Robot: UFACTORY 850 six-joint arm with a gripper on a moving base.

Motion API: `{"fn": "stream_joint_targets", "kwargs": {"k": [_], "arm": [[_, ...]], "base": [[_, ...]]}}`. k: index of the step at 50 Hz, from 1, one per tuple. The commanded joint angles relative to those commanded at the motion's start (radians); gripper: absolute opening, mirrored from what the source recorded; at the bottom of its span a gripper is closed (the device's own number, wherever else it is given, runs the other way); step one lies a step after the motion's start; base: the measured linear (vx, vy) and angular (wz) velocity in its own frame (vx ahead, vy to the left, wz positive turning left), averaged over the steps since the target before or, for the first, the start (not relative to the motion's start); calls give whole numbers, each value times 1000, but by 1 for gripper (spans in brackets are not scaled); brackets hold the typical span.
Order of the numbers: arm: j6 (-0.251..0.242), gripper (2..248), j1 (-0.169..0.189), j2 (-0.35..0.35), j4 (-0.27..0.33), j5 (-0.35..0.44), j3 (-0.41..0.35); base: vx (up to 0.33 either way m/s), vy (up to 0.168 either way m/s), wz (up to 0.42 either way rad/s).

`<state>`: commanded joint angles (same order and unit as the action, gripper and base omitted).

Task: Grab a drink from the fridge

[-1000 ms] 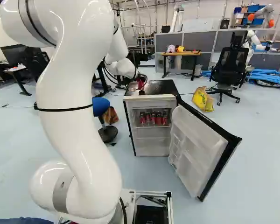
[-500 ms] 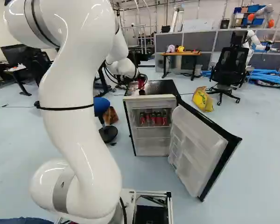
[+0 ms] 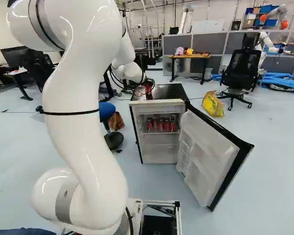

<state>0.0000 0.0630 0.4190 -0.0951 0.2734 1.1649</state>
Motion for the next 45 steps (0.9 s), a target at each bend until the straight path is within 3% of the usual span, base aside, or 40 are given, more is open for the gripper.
{"fn": "stream_joint_targets", "kwargs": {"k": [9, 10, 14, 15, 19, 20, 25, 26, 45], "arm": [[0, 104, 0, 0, 0, 0, 0], [0, 137, 0, 0, 0, 0, 0], [0, 137, 0, 0, 0, 0, 0], [0, 172, 0, 0, 0, 0, 0], [0, 172, 0, 0, 0, 0, 0], [0, 207, 0, -1, 0, 0, -1], [0, 207, 0, -10, 0, 0, -13], [0, 244, 1, -13, 0, 0, -16], [0, 247, 24, -85, 0, -1, -104]], "base": [[0, 0, 0], [0, 0, 0], [0, 0, 0], [0, 0, 0], [0, 0, 0], [0, 0, 0], [0, 0, 0], [0, 0, 0], [0, 0, 0]]}}
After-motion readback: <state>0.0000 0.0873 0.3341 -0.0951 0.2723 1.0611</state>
